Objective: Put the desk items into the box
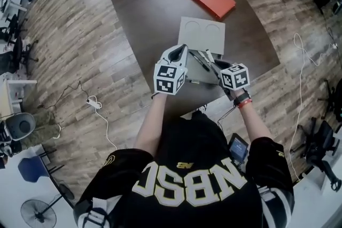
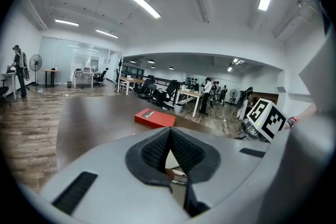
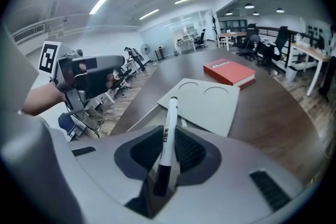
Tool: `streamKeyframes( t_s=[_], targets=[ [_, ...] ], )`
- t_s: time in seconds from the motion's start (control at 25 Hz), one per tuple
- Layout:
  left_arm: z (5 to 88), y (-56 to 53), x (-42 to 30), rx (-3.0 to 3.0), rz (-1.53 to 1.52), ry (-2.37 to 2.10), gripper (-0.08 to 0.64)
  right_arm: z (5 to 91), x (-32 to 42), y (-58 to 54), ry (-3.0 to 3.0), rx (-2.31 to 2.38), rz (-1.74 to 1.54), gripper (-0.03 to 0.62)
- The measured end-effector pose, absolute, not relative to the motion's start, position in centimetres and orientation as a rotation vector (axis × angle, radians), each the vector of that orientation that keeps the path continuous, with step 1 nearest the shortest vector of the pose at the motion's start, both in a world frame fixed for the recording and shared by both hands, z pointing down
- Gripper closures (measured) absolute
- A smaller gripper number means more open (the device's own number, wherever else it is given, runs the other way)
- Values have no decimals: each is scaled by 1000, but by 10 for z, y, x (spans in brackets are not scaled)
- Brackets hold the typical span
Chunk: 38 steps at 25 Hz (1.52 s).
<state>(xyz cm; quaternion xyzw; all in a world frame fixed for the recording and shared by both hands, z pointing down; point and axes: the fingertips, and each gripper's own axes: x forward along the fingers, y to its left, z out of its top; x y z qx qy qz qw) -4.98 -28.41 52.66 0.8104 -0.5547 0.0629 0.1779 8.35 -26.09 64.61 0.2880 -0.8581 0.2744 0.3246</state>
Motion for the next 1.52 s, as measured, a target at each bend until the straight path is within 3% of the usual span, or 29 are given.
streamKeyframes(
  t_s=[0.52,1.52],
  targets=[
    [536,-273,-97,2181,177,-1682,545,694,5,-253,-2224,464,613,517],
    [557,-266,-122,2086,141,-1692,545,767,-15,-249,-2089,422,456,515]
  ],
)
